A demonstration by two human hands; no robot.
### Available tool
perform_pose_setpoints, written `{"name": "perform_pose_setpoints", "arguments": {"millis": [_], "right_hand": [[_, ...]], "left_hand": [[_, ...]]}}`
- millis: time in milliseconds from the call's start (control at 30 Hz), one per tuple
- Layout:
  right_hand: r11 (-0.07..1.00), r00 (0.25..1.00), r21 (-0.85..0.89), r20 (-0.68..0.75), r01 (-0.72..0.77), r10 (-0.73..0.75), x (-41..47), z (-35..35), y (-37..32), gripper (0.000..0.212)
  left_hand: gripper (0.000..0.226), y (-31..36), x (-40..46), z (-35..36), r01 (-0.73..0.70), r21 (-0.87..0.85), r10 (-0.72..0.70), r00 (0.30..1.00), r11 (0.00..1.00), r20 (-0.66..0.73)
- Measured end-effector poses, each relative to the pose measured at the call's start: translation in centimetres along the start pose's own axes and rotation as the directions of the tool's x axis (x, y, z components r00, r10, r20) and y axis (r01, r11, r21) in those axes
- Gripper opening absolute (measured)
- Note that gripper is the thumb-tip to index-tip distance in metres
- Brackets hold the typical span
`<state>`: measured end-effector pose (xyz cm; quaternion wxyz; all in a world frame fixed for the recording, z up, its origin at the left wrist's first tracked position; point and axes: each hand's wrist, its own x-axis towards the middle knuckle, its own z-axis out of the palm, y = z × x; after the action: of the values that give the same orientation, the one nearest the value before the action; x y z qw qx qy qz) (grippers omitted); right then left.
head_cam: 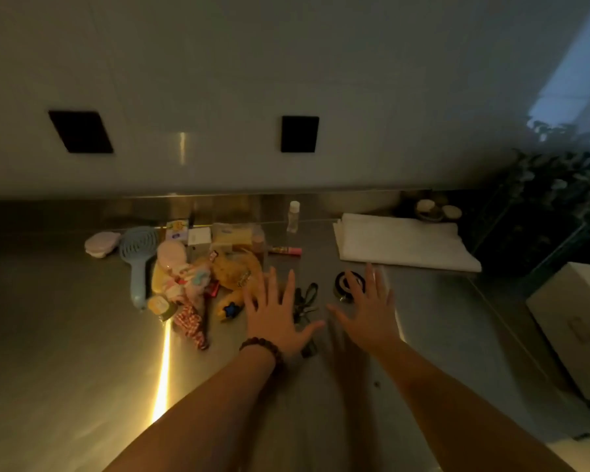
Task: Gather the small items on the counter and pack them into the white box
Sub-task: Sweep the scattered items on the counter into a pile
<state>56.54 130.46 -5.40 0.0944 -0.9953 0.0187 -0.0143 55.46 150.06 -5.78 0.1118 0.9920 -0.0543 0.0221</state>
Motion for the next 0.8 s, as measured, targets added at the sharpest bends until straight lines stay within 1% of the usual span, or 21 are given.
{"name": "perform_pose_setpoints", "arguments": {"millis": [67,167,267,333,400,533,667,800], "right_hand": [[0.999,0.996,0.014,0.071,0.049,-0.05,0.9,0.9,2.6,0.091],[0.996,0.982,0.015,0.165,0.091,-0.092,2.6,2.0,5.1,0.094],[0.98,0.946,0.013,0.262,0.196,-0.193,4.3,3.3,5.7,0.093],[0.964,0.921,0.008,0.293,0.265,-0.256,5.1,4.4,5.5,0.095],[0.951,0.91,0.009,0.287,0.309,-0.298,6.2,5.3,4.8,0.09],[0.924,0.884,0.049,0.275,0.379,-0.378,8.8,6.2,2.6,0.076],[0.901,0.87,0.096,0.235,0.422,-0.433,11.7,7.0,0.6,0.078],[0.887,0.864,0.1,0.2,0.451,-0.462,14.5,7.6,-1.3,0.071]], "left_hand": [[0.105,1.8,0.2,1.1,0.074,0.063,-0.076,0.997,0.995,0.018],[0.106,3.4,0.5,2.5,0.162,0.089,-0.167,0.985,0.983,0.053],[0.103,3.5,1.0,3.4,0.224,0.138,-0.234,0.97,0.965,0.059],[0.098,3.3,1.2,3.9,0.264,0.176,-0.275,0.961,0.948,0.041],[0.091,2.8,1.7,4.4,0.281,0.197,-0.29,0.957,0.939,0.018],[0.079,1.4,3.7,4.8,0.318,0.188,-0.322,0.947,0.929,-0.008],[0.07,-0.1,6.2,5.2,0.308,0.205,-0.311,0.95,0.929,-0.018],[0.069,-0.6,9.1,6.0,0.32,0.195,-0.32,0.947,0.927,-0.032]]}}
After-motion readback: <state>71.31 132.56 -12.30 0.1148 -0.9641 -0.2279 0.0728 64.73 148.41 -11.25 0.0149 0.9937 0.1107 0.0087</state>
